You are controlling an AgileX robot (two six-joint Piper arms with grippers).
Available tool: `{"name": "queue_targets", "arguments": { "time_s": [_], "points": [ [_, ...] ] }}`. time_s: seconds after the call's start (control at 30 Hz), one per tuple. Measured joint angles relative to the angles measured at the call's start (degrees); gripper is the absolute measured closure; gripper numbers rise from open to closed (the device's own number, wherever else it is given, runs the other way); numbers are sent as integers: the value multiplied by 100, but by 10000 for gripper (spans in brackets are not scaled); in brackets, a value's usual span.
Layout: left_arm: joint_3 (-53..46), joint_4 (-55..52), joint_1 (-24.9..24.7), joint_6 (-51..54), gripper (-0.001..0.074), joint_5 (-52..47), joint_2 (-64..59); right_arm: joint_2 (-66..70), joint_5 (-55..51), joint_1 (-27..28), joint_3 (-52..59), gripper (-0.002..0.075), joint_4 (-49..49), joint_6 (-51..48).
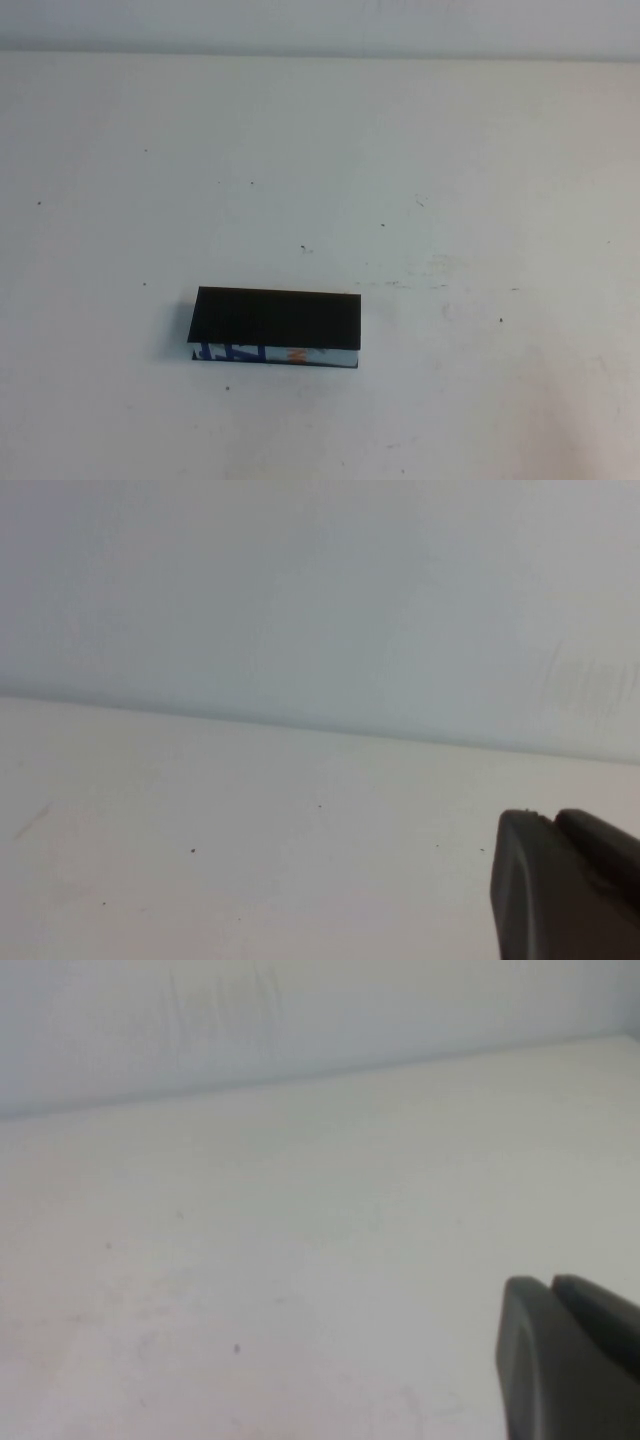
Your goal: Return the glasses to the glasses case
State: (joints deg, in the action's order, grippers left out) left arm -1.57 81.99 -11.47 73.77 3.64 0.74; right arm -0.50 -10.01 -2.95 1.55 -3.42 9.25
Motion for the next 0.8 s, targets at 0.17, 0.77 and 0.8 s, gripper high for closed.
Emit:
{"name": "queue_targets", "arguments": {
  "time_s": [0.17, 0.77, 0.8],
  "points": [
    [0, 0, 0, 0, 739, 0, 0, 2, -896, 0, 0, 737, -191, 0],
    [0, 0, 0, 0, 739, 9, 0, 2, -1017, 0, 0, 737, -214, 0],
    [0, 0, 0, 0, 739, 9, 0, 2, -1017, 0, 0, 737, -214, 0]
  ]
}}
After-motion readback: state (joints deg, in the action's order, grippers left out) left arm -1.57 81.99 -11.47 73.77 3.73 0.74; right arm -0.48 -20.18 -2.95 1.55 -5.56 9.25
